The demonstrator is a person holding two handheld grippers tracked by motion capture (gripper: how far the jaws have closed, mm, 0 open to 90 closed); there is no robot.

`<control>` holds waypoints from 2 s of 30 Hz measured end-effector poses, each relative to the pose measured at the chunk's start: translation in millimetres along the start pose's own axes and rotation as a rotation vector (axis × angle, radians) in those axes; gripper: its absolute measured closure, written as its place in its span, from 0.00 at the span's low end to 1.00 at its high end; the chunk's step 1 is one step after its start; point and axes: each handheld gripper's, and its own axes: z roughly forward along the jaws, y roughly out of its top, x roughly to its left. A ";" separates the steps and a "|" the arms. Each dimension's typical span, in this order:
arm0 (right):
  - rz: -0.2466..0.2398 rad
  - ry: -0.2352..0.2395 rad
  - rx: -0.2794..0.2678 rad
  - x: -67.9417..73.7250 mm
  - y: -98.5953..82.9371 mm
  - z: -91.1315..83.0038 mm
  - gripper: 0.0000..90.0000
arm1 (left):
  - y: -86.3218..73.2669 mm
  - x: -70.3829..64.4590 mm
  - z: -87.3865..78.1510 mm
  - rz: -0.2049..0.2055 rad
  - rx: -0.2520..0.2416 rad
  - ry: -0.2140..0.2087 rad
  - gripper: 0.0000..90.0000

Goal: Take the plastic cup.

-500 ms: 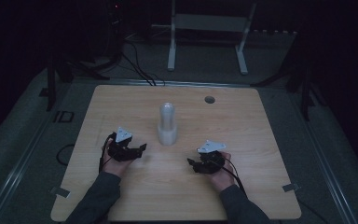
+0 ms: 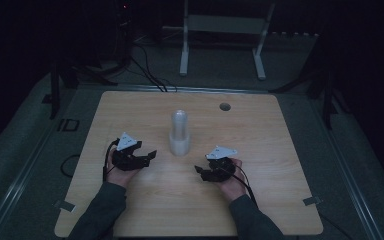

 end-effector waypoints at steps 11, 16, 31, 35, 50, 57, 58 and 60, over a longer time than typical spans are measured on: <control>-0.006 -0.007 -0.009 2.9 12.5 8.3 0.42 | 12.1 -8.2 -7.3 0.031 -0.016 -0.054 0.30; -0.010 -0.008 -0.012 1.0 19.9 9.7 0.42 | 19.3 -11.3 -10.1 0.040 -0.024 -0.075 0.30; 0.019 0.010 -0.047 -0.9 34.2 19.3 0.39 | 45.3 -18.1 -11.4 0.080 -0.053 -0.109 0.29; 0.016 0.010 -0.057 -0.3 40.0 18.7 0.39 | 51.1 -19.6 -9.9 0.087 -0.055 -0.114 0.29; 0.051 0.023 -0.085 -3.5 52.3 25.7 0.34 | 77.6 -23.1 -3.7 0.112 -0.061 -0.136 0.29; 0.066 0.039 -0.105 -5.0 55.9 27.6 0.33 | 96.4 -27.2 3.0 0.129 -0.075 -0.143 0.29; 0.067 0.041 -0.106 -4.6 56.3 27.8 0.33 | 99.0 -28.3 4.4 0.134 -0.075 -0.144 0.29; 0.064 0.039 -0.107 -4.3 57.2 28.3 0.33 | 104.0 -29.7 7.0 0.144 -0.078 -0.141 0.29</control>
